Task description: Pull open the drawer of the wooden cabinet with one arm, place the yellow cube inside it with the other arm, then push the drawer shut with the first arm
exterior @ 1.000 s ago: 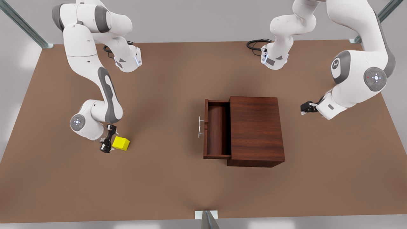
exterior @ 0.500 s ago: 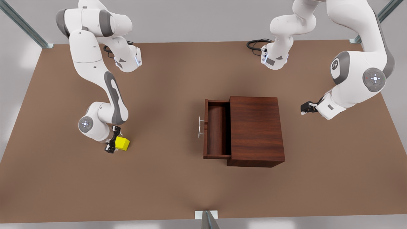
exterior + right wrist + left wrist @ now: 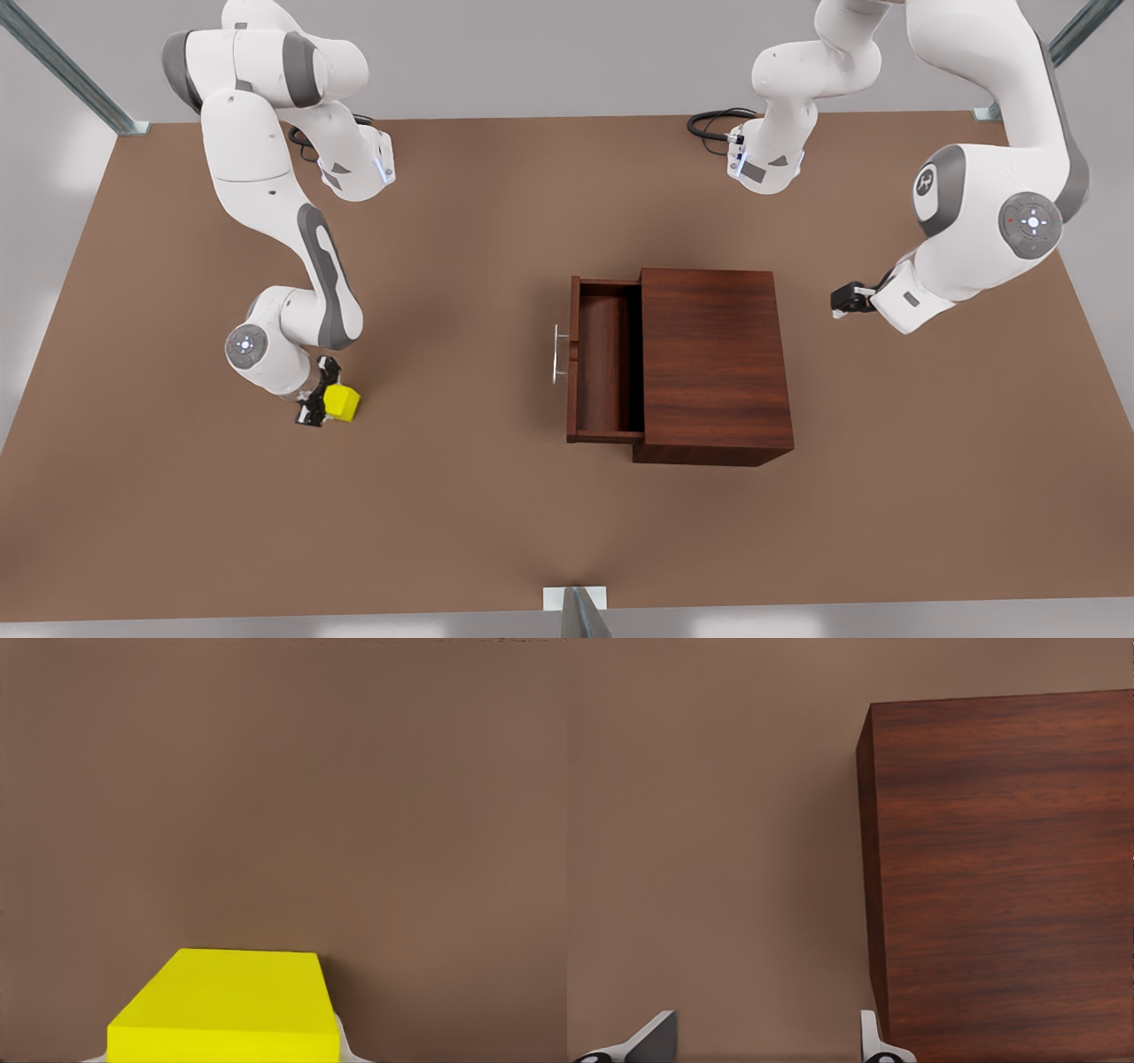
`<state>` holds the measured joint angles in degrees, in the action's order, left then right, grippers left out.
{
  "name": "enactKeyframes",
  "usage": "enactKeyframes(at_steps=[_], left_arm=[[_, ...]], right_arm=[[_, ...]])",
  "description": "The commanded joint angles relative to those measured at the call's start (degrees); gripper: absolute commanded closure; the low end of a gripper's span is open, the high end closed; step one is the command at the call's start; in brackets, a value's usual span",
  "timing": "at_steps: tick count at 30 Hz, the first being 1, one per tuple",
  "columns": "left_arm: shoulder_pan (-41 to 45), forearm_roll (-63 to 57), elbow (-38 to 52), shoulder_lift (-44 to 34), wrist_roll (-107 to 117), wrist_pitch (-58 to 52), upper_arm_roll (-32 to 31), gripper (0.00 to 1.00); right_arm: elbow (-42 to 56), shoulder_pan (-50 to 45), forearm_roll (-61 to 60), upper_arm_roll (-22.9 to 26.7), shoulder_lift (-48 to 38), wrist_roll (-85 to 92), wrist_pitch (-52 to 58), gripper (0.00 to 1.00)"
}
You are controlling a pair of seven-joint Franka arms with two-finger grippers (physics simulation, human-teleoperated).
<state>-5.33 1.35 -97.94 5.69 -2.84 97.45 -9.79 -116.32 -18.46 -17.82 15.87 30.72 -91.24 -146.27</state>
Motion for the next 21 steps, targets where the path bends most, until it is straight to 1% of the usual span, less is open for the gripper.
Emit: enactKeyframes(at_steps=[1, 3, 5, 7, 8, 11, 15, 17, 21], left_arm=[[0.06, -0.03, 0.03, -0.06, 0.99, -0.06, -0.05, 0.0], [0.24, -0.03, 0.03, -0.06, 0.9, 0.02, -0.05, 0.0], [0.24, -0.03, 0.03, -0.06, 0.99, 0.02, -0.05, 0.0], [0.24, -0.03, 0.03, -0.06, 0.99, 0.02, -0.05, 0.0], [0.24, -0.03, 0.03, -0.06, 0.99, 0.02, -0.05, 0.0], [0.32, -0.03, 0.03, -0.06, 1.78, 0.02, -0.05, 0.0], [1.2, -0.03, -0.06, -0.06, 3.63, -0.24, -0.05, 0.0], [1.73, -0.03, 0.12, 0.03, 3.72, 0.02, -0.05, 0.0], [2.43, -0.03, 0.12, 0.03, 5.03, 0.11, -0.05, 0.0]], right_arm=[[0.04, -0.09, -0.02, 0.04, -0.66, -1.66, 0.37, 0.53], [0.04, -1.05, 0.07, 0.57, -2.24, -1.74, 0.73, 0.53], [0.13, -4.57, 0.07, 4.0, -3.56, -1.74, 2.13, 0.53], [0.83, -6.94, 0.16, 6.28, -4.44, -1.74, 5.29, 0.54], [2.15, -7.21, 0.68, 6.28, -4.71, -1.83, 7.75, 0.53], [8.83, -11.16, 0.77, 9.88, -4.97, -2.18, 18.39, 0.54], [20.25, -13.36, 2.7, 9.62, -4.71, -3.41, 32.01, 0.54], [25.26, -15.82, 2.79, 9.53, -4.36, -5.17, 35.79, 0.54], [37.3, -18.63, 2.0, 9.36, -0.4, -10.79, 42.73, 0.55]])
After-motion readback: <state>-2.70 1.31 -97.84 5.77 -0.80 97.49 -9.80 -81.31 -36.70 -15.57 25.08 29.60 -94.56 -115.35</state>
